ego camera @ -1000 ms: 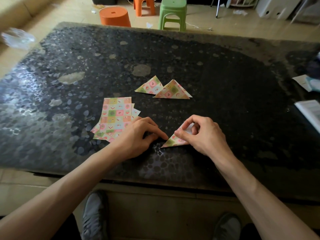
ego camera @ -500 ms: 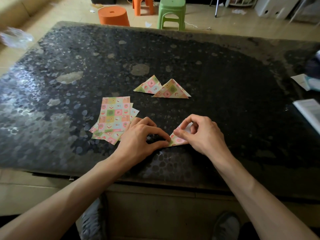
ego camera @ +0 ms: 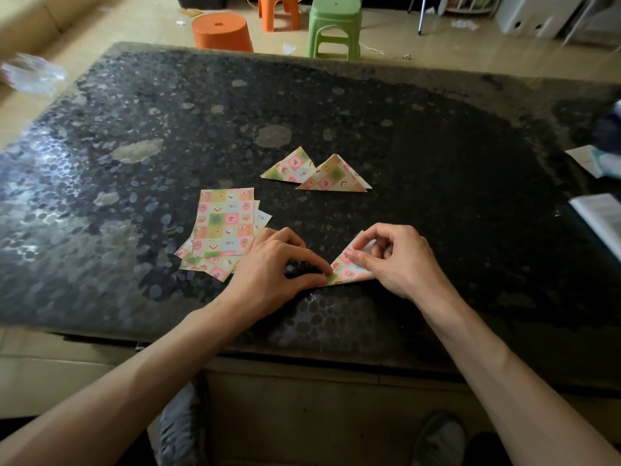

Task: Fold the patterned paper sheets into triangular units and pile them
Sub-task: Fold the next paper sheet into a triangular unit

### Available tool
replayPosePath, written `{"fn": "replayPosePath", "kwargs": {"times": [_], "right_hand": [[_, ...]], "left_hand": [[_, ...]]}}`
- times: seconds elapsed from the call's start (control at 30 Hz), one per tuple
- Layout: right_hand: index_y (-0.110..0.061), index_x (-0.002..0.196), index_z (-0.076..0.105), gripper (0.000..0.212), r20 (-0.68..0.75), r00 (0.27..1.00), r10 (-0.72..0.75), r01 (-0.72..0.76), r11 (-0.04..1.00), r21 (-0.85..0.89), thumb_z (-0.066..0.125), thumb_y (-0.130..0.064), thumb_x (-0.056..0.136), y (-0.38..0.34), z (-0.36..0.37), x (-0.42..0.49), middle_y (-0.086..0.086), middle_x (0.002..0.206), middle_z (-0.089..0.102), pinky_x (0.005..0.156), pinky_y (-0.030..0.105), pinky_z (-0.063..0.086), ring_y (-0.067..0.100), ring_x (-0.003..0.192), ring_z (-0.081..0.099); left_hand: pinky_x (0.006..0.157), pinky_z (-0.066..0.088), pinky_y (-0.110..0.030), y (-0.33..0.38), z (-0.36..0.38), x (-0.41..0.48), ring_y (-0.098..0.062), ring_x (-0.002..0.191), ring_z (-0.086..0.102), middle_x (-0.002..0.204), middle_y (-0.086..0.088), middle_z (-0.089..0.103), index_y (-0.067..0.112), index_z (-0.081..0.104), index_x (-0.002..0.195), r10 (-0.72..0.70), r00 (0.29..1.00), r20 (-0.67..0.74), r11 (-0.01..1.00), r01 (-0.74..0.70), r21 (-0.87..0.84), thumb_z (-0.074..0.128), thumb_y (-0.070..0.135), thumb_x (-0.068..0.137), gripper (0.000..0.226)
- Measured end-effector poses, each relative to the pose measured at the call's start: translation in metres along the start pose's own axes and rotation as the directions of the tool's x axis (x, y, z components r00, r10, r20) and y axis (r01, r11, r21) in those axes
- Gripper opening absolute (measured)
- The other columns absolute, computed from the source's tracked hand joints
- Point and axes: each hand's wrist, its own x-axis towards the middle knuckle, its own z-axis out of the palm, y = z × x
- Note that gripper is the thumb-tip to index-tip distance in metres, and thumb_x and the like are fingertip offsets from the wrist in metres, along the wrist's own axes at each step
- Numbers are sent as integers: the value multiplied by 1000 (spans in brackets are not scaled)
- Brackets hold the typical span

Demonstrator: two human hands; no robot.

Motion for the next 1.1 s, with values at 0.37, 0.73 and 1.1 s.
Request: {"fn": "replayPosePath", "kwargs": {"times": [0.37, 0.73, 1.1], "right_hand": [[-33, 88, 73, 13, 5, 1000, 24, -24, 1000, -7, 85, -38, 84, -4, 1, -1, -5, 78, 67, 64, 29, 45, 10, 69, 58], [-33, 91, 72, 13, 10, 999, 33, -33, 999, -20, 83, -37, 86, -5, 1, -1, -6, 81, 65, 64, 29, 44, 9, 72, 58], [-35, 83, 69, 14, 3, 999, 52, -52, 998, -18, 83, -36, 86, -7, 2, -2, -7, 79, 66, 66, 30, 51, 9, 71, 60]], "left_hand": [[88, 33, -27, -5, -9, 7, -8, 107, 41, 102, 24, 49, 63, 67, 102, 20, 994, 105, 1000, -19, -11, 68, 29, 97, 35], [86, 38, -25, 2, -7, 3, -7, 110, 41, 105, 21, 51, 59, 70, 95, -4, 998, 69, 1000, 4, -11, 73, 58, 81, 15], [90, 39, -29, 5, -6, 2, -9, 111, 42, 105, 21, 51, 58, 72, 97, -29, 998, 57, 999, 29, -12, 75, 55, 81, 17]]}}
